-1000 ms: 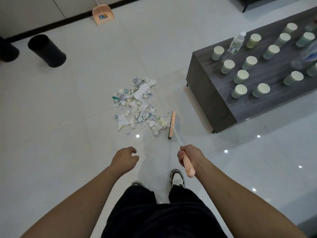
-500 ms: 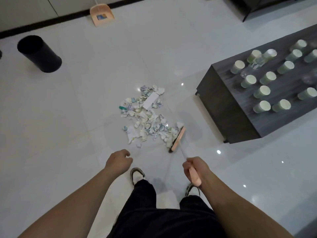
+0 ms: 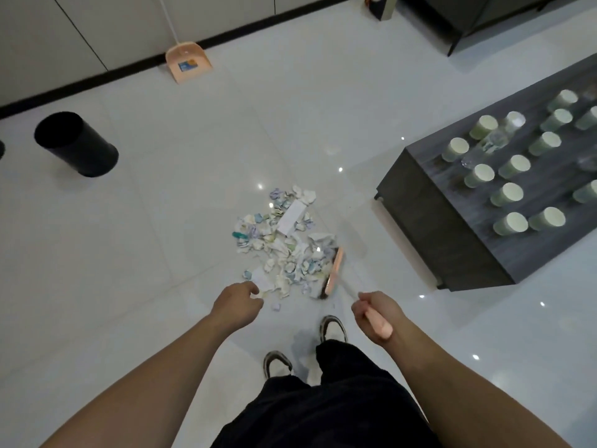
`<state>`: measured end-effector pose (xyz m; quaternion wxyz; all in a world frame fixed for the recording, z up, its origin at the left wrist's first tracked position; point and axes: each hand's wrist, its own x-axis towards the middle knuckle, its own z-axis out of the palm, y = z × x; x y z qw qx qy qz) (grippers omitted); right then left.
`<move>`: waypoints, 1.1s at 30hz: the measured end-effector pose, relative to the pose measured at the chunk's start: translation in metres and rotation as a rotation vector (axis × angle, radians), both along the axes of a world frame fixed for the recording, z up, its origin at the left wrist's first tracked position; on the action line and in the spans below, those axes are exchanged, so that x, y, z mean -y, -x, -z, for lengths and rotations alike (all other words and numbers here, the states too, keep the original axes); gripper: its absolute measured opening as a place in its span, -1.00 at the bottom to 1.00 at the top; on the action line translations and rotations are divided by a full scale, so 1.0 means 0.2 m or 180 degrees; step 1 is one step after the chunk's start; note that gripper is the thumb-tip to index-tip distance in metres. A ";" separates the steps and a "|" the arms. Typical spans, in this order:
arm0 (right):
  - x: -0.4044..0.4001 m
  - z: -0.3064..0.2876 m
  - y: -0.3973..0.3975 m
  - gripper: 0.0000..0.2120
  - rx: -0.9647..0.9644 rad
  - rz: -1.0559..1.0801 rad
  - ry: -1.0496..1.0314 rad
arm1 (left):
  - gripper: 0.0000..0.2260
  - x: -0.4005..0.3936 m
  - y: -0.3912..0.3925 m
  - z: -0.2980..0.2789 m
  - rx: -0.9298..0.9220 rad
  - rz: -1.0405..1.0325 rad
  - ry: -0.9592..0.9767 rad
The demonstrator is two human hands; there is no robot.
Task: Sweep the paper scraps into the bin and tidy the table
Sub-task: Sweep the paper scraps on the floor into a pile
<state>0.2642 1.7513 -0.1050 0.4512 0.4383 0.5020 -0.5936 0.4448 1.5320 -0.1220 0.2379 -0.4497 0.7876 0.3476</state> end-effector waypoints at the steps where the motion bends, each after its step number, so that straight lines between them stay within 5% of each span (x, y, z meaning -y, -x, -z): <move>1: 0.06 -0.01 0.02 -0.82 -0.0035 0.0039 0.0037 | -0.64 0.05 0.04 -0.01 0.0021 -0.0017 0.0031; 15: 1.12 -0.15 0.47 -0.71 -0.0397 -0.1553 -0.0250 | -0.67 0.65 0.37 -0.24 -0.0180 -0.1142 0.0429; 20: 1.46 -0.14 0.45 -0.89 -0.0421 -0.1904 -0.0139 | -0.67 0.88 0.30 -0.23 -0.0118 -0.1382 0.0308; 33: 2.77 -0.21 0.22 -0.93 -0.0527 -0.2010 -0.0164 | -0.65 2.34 0.15 -0.17 -0.0450 -0.1109 0.0037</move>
